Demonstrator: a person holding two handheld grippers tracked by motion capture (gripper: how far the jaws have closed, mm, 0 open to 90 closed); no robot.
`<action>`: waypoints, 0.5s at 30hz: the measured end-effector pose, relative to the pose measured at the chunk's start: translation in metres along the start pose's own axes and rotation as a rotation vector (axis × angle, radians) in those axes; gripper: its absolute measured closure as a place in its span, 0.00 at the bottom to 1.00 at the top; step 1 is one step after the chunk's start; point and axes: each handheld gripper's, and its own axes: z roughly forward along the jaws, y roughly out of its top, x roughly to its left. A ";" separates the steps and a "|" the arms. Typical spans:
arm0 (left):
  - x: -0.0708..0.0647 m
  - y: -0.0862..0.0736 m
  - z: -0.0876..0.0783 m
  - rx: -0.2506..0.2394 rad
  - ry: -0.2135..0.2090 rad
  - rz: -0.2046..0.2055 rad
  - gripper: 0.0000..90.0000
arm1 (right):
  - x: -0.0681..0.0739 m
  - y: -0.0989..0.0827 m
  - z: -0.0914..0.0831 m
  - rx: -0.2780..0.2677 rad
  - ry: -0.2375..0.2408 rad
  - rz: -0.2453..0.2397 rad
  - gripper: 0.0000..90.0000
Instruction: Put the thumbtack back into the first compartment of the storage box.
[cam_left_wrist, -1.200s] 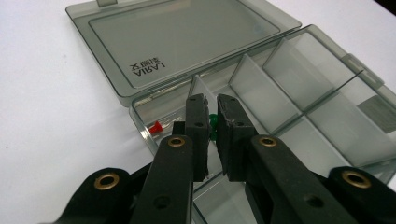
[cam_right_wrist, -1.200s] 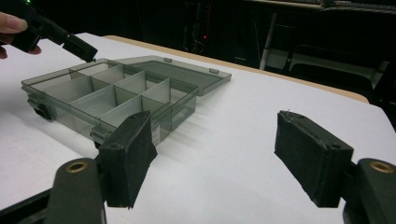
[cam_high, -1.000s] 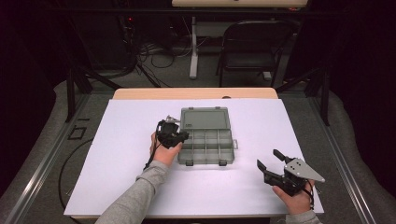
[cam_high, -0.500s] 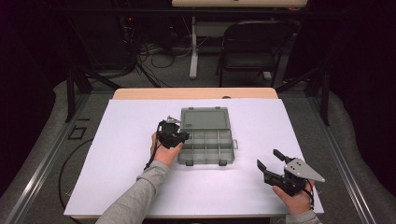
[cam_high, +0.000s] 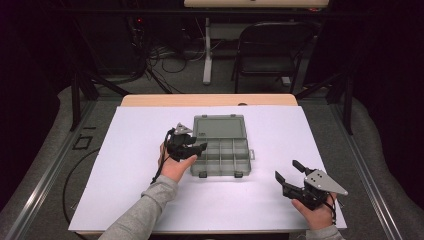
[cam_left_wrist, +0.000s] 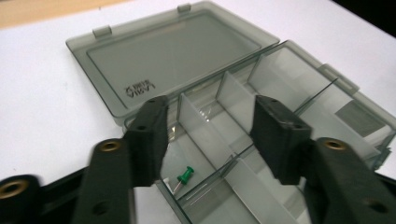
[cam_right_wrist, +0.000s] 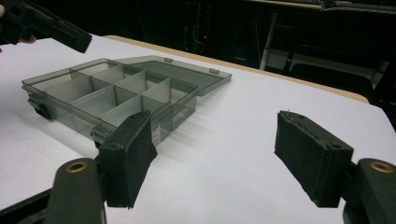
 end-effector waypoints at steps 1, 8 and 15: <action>0.000 -0.001 -0.003 -0.007 0.011 0.019 0.43 | 0.000 0.000 0.000 0.000 0.000 0.001 0.31; 0.008 -0.010 -0.025 -0.043 0.039 0.028 0.32 | 0.000 0.000 0.000 0.004 -0.001 -0.001 0.31; 0.021 -0.022 -0.053 -0.087 0.049 -0.002 0.33 | 0.000 0.000 0.000 0.007 -0.002 -0.002 0.31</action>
